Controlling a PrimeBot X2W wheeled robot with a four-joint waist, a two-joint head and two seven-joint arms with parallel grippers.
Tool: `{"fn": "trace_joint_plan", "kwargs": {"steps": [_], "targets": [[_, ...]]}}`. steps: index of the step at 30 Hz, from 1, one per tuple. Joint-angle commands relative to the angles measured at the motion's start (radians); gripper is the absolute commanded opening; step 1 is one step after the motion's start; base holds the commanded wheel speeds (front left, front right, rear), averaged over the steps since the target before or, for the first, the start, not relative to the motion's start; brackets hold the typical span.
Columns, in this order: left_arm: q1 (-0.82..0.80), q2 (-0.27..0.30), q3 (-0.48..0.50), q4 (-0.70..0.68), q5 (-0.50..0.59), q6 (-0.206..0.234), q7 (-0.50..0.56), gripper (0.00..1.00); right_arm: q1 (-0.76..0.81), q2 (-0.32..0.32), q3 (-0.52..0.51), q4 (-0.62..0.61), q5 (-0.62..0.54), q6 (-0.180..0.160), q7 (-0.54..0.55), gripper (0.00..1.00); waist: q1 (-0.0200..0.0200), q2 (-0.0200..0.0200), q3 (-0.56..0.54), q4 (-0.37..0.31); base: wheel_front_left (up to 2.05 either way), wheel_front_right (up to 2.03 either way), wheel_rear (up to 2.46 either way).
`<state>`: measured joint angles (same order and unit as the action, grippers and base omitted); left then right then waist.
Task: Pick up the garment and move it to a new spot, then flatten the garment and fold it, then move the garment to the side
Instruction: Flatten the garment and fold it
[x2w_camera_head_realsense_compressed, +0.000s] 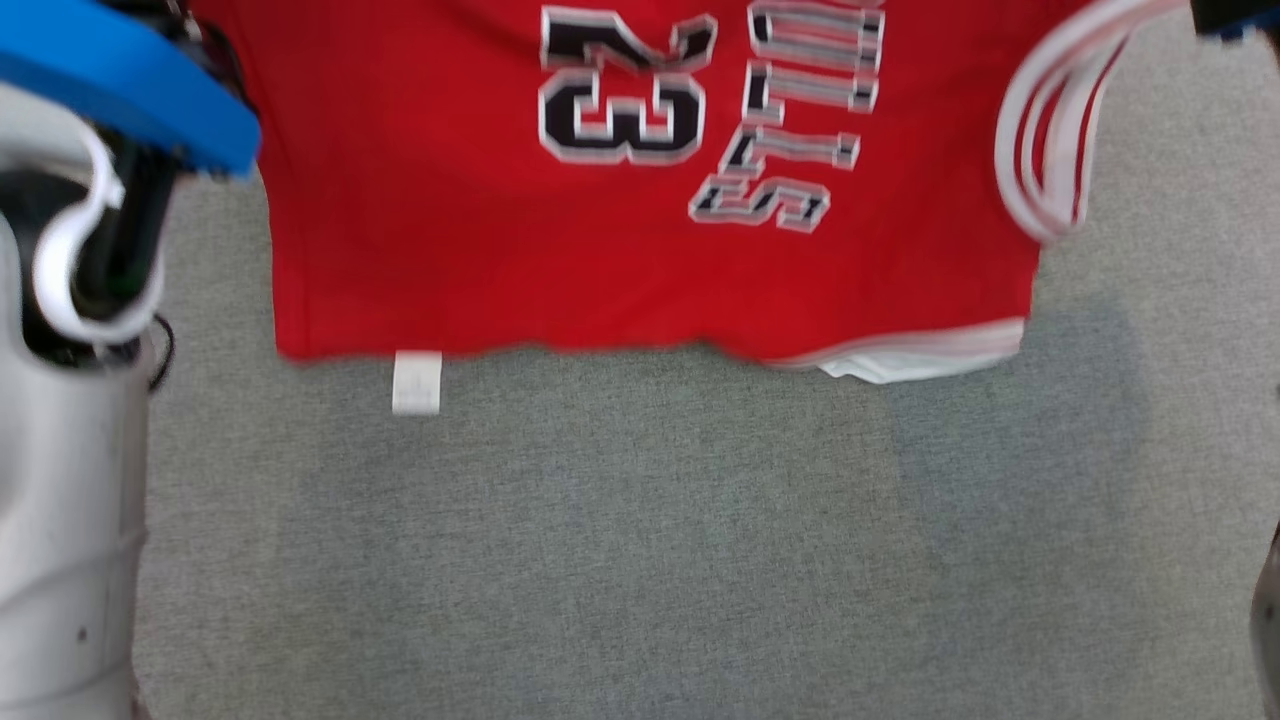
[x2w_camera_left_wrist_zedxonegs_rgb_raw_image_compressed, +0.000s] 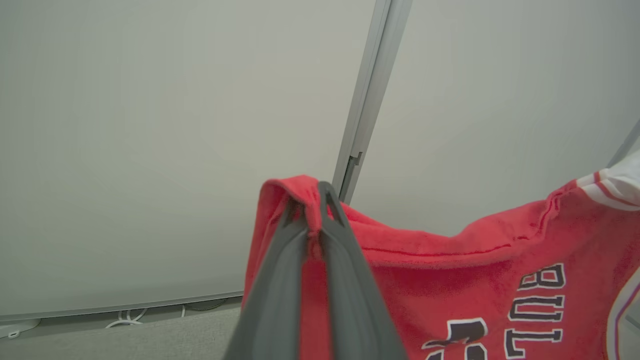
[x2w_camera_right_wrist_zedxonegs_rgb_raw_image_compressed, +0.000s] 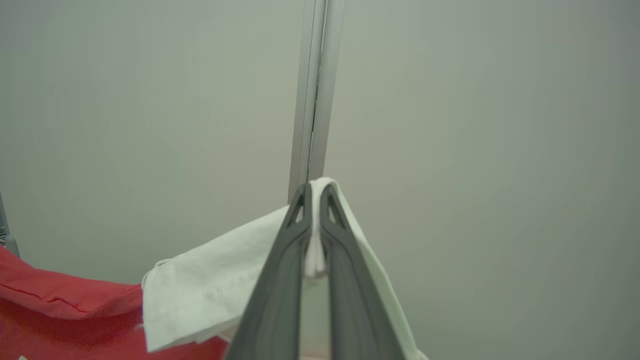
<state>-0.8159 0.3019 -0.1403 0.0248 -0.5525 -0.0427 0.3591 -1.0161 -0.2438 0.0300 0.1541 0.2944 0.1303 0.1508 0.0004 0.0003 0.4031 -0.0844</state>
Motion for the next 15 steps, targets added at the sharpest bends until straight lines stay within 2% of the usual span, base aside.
{"fn": "trace_joint_plan", "kwargs": {"steps": [1, 9, 11, 15], "targets": [[-0.045, 0.002, -0.005, 0.019, 0.013, -0.007, -0.017, 0.0, -0.055, -0.017, 0.017, 0.018, -0.022, 0.001, -0.029, 0.0, -0.0004, -0.0003, 0.014, 0.005, 0.0, 0.0, 0.0], [-0.31, -0.003, 0.0, 0.226, 0.069, -0.031, -0.18, 0.0, -0.351, -0.011, 0.084, 0.211, -0.076, 0.0, -0.253, 0.0, -0.0004, -0.0003, 0.049, -0.024, 0.0, 0.0, 0.0], [-0.339, -0.01, 0.011, 0.265, 0.055, -0.041, -0.225, 0.0, -0.38, -0.015, 0.088, 0.235, -0.08, 0.0, -0.29, 0.0, -0.0004, -0.0003, 0.052, -0.027, 0.0, 0.0, 0.0], [-0.356, 0.011, 0.002, 0.315, 0.054, -0.063, -0.29, 0.0, -0.4, -0.042, 0.094, 0.256, -0.076, 0.0, -0.33, 0.0, -0.0004, -0.0003, 0.065, -0.038, 0.0, 0.0, 0.0]]}}
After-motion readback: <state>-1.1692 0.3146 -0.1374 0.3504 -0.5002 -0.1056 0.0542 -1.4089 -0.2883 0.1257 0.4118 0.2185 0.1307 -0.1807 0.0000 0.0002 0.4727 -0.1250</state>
